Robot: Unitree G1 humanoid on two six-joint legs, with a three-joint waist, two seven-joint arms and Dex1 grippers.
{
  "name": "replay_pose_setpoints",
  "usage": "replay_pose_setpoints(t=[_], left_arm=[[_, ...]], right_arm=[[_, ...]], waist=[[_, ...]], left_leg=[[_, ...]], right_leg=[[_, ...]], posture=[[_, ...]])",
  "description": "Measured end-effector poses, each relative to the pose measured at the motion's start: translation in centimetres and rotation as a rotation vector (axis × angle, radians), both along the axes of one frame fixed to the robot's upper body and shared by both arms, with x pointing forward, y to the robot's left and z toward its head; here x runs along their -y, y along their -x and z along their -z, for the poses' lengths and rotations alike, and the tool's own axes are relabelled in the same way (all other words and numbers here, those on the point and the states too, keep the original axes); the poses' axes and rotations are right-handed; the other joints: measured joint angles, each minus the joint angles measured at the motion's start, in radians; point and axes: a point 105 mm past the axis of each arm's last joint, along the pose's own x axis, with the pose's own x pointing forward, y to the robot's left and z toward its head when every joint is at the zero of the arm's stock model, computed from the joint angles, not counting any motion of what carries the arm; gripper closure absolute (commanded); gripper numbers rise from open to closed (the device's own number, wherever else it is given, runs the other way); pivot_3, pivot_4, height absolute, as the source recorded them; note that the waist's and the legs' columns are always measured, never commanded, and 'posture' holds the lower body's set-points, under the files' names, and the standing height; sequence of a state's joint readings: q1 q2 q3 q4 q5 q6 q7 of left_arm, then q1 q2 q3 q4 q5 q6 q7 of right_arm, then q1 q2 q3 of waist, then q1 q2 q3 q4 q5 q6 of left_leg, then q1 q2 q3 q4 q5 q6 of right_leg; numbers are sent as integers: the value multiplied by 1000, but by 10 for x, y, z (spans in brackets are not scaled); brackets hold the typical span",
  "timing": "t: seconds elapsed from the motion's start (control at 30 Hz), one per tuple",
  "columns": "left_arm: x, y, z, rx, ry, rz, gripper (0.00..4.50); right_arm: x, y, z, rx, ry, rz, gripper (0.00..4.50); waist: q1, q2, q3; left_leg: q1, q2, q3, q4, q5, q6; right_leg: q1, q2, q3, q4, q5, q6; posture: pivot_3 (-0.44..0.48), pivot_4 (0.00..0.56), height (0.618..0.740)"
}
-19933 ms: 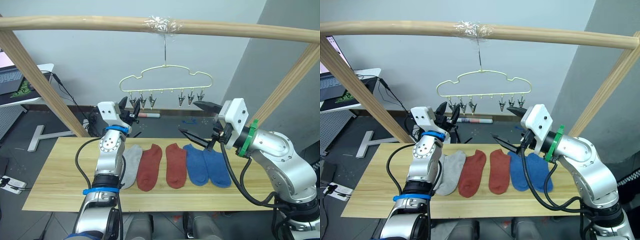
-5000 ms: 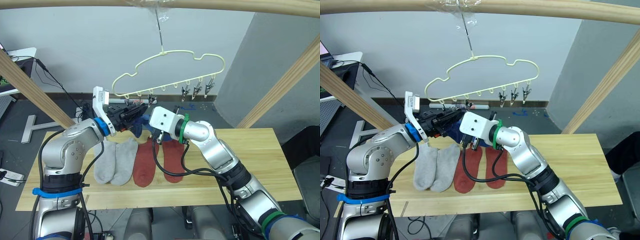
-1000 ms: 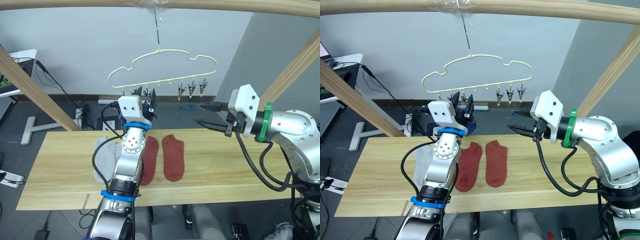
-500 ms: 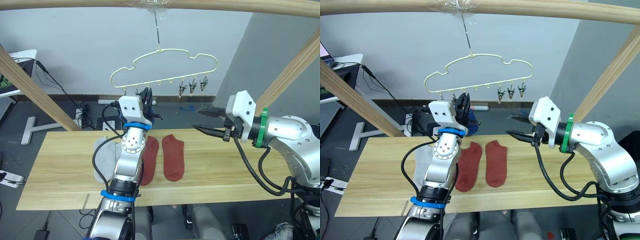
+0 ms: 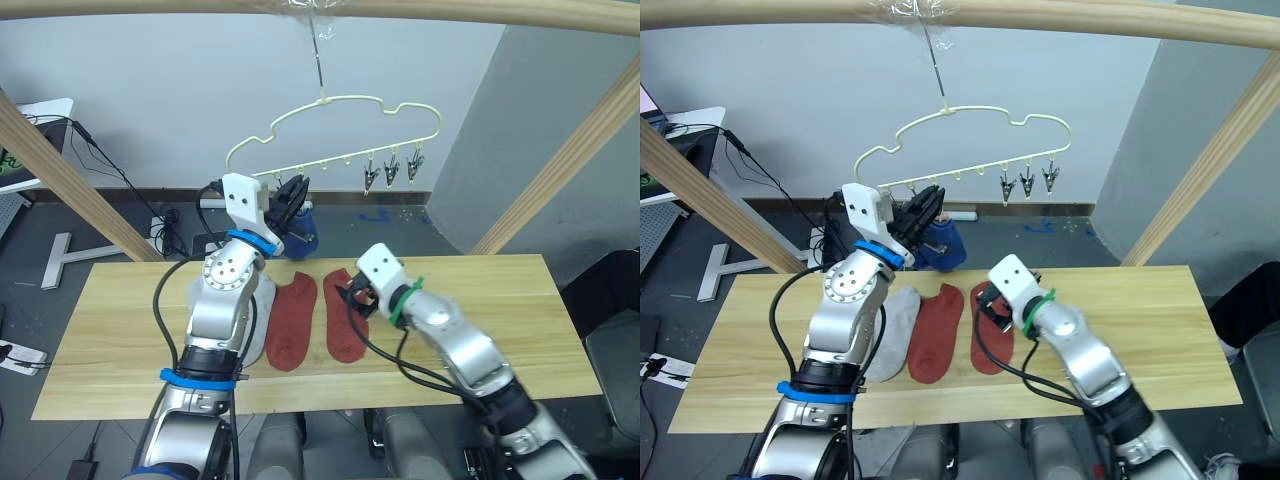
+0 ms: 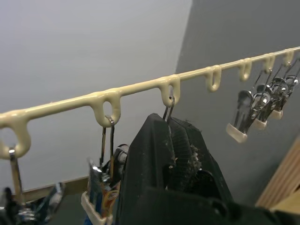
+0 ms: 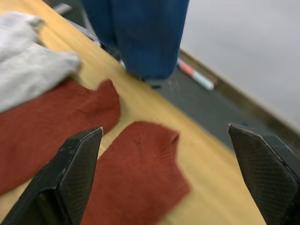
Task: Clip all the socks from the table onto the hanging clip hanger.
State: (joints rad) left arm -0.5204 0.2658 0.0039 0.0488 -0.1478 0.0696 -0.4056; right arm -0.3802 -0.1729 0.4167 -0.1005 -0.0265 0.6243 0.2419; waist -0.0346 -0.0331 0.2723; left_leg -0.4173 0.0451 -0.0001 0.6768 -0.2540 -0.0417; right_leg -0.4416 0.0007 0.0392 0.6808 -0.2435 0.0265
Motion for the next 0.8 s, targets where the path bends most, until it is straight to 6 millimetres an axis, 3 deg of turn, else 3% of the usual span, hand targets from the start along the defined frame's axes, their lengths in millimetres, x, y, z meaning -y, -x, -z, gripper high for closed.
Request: replay_pose_setpoints(t=[0.2,0.33,0.43,0.73,0.8], left_arm=[[-3,-1,-5,3,-38,30,4500],[-3,0,-4,-2,-50,43,4500],[-4,0,-3,-15,-60,48,4500],[-18,-1,-3,-79,-34,78,4500],[-24,-1,-5,-104,-21,91,4500]], right_arm=[[-12,-15,31,-47,-11,104,47],[-7,-22,54,-112,-28,161,203],[-9,-25,61,-121,-25,153,937],[-6,-24,65,-88,2,96,4215],[-2,-21,63,-71,30,62,4480]], waist=[[2,0,0],[2,0,0],[2,0,0],[3,0,0],[3,0,0]], left_leg=[[0,0,0,0,0,0],[0,0,0,0,0,0],[0,0,0,0,0,0],[0,0,0,0,0,0],[0,0,0,0,0,0]], right_leg=[[0,0,0,-1,0,0],[0,0,0,0,0,-1],[0,0,0,0,1,-1],[0,0,0,0,0,0],[0,0,0,0,0,0]], posture=[[-46,271,711],[-10,271,711],[-10,271,711],[3,275,711],[1,277,711]])
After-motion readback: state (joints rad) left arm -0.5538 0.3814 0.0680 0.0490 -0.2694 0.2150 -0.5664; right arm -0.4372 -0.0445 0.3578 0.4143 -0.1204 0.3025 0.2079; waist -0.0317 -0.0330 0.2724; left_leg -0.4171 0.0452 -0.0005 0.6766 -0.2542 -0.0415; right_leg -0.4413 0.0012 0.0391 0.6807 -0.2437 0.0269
